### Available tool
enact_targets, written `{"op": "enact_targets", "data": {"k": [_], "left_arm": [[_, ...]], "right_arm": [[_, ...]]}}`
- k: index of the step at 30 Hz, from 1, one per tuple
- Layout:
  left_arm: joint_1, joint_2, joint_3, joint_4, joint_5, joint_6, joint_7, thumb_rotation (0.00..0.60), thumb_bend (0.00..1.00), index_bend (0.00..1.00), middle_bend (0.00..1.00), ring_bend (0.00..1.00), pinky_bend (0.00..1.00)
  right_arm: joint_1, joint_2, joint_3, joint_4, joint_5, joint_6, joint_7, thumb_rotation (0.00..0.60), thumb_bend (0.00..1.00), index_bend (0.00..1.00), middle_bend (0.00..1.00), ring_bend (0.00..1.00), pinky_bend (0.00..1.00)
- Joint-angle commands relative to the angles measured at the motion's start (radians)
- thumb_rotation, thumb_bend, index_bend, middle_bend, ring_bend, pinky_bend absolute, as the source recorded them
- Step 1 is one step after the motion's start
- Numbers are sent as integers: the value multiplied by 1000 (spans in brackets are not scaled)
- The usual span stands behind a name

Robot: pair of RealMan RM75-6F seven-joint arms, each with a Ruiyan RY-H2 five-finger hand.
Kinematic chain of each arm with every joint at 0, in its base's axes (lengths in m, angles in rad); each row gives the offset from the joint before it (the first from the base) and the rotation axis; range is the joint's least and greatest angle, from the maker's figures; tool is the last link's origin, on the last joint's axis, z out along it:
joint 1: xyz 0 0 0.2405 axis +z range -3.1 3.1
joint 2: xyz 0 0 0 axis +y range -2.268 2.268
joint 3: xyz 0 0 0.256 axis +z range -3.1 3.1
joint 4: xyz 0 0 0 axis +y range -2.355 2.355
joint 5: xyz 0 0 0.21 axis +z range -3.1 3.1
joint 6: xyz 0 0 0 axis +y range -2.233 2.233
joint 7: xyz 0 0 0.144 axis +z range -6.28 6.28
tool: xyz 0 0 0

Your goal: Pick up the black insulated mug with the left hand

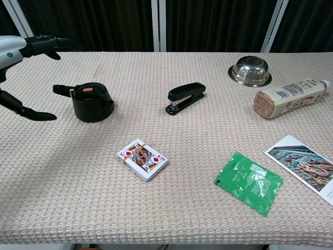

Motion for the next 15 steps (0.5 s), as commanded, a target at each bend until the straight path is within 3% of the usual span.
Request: {"op": "enact_targets", "data": {"k": [1, 11, 15], "left_arm": [[-4, -2, -2, 10, -11, -2, 2, 600, 58, 119, 102, 53, 198], [-29, 30, -4, 17, -21, -12, 51, 600, 58, 119, 117, 53, 208], [-56, 51, -1, 32, -22, -52, 75, 594, 47, 175, 148, 55, 210]], "right_arm": [[2, -6, -4, 12, 2, 3, 2, 600, 359, 0, 0, 0, 0], [-22, 28, -2, 5, 18, 52, 15, 600, 359, 0, 0, 0, 0], [-37, 46, -5, -5, 23, 67, 10, 600, 359, 0, 0, 0, 0]]}}
